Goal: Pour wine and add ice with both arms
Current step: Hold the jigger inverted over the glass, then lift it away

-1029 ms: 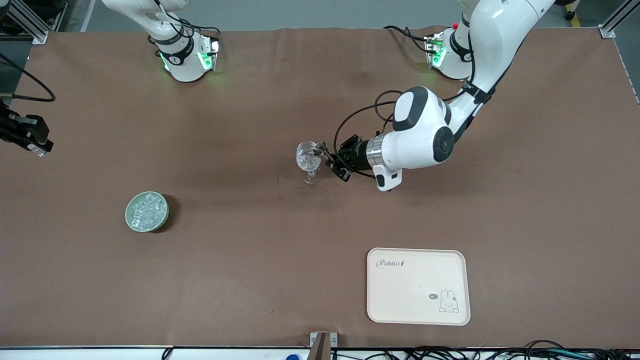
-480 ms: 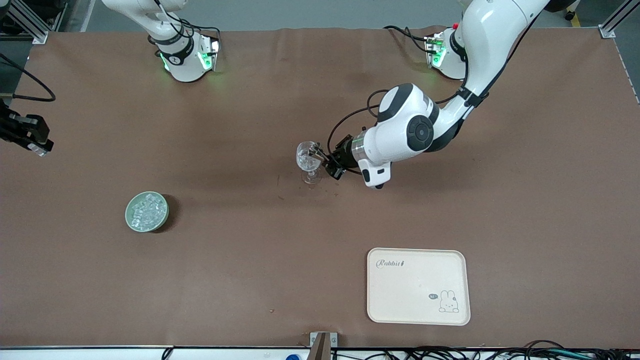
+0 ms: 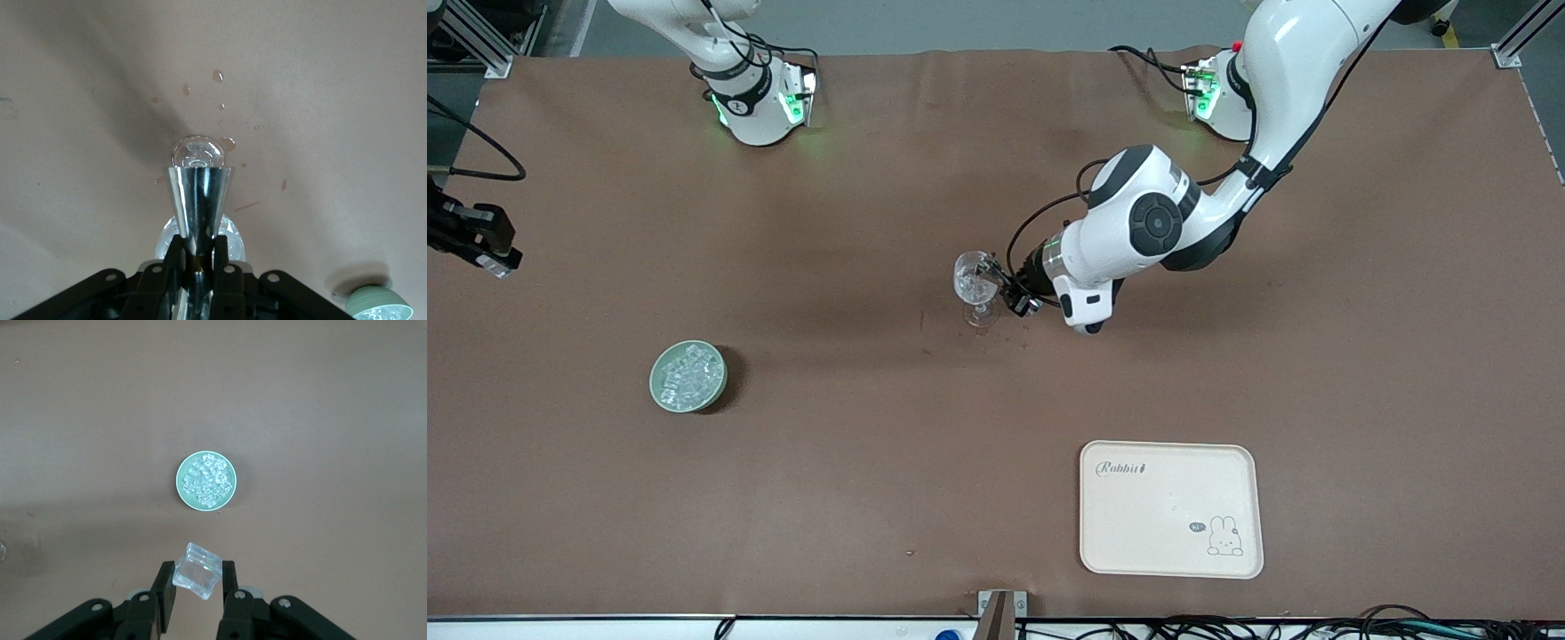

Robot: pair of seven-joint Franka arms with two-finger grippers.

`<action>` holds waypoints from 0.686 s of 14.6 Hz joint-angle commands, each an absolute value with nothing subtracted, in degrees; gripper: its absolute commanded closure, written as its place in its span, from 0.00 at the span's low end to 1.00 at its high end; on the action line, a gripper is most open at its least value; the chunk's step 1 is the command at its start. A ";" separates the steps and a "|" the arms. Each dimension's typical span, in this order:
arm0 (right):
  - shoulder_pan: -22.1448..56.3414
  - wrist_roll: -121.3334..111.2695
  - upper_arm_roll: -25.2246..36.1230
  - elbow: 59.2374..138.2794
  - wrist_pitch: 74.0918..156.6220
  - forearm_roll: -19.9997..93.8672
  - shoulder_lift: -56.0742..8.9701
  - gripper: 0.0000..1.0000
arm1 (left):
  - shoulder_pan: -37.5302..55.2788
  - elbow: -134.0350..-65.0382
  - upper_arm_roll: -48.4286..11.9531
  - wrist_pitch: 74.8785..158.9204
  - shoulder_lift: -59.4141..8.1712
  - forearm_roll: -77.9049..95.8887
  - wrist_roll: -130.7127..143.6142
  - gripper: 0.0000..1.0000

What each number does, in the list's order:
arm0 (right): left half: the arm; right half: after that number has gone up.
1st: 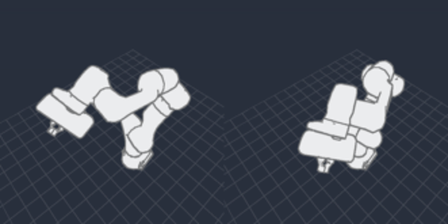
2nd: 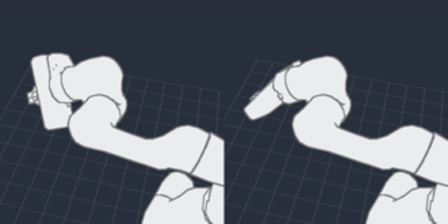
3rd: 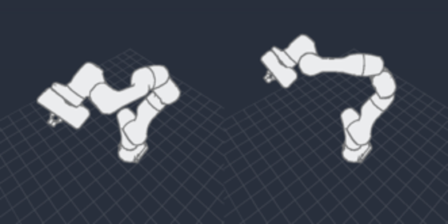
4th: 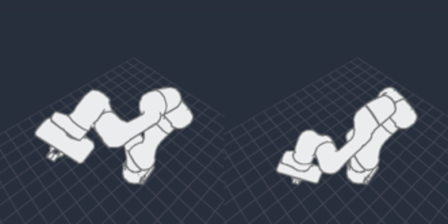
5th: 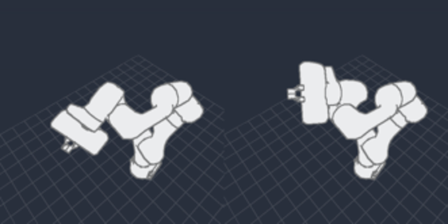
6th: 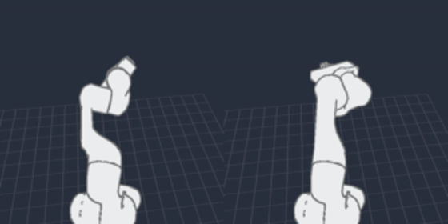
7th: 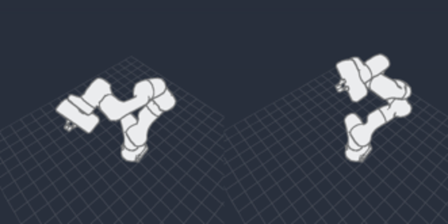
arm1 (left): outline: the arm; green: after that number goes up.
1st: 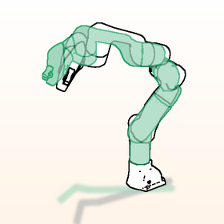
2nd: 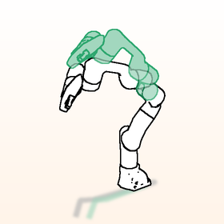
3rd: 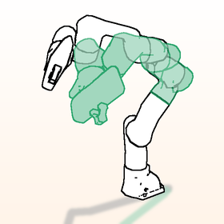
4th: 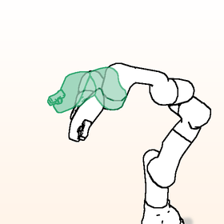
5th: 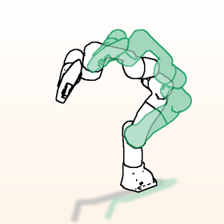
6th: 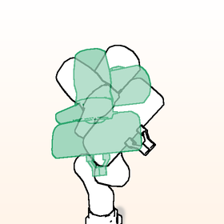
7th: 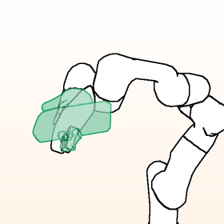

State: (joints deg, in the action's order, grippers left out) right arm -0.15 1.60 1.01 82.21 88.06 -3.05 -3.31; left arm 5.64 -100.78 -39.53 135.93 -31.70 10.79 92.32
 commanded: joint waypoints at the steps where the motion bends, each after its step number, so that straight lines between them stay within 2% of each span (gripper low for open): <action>1: -0.18 1.14 0.97 83.94 88.15 -2.29 -1.49 0.98 | 5.80 -100.02 -39.90 134.22 -30.94 8.01 93.60 0.98; 6: -0.18 1.23 0.97 83.94 88.16 -2.29 -1.50 0.98 | 5.54 -99.93 -41.75 133.15 -30.67 -0.43 98.69 0.99; 10: -0.18 1.23 0.97 83.94 88.24 -2.29 -1.58 0.98 | 4.66 -99.05 -42.28 132.98 -30.41 3.06 98.88 0.99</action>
State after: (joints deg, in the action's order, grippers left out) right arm -0.15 1.60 1.01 82.21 88.06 -3.05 -3.31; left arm 5.41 -99.68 -41.63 134.49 -31.57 1.36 98.10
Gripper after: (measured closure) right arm 0.674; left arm 0.789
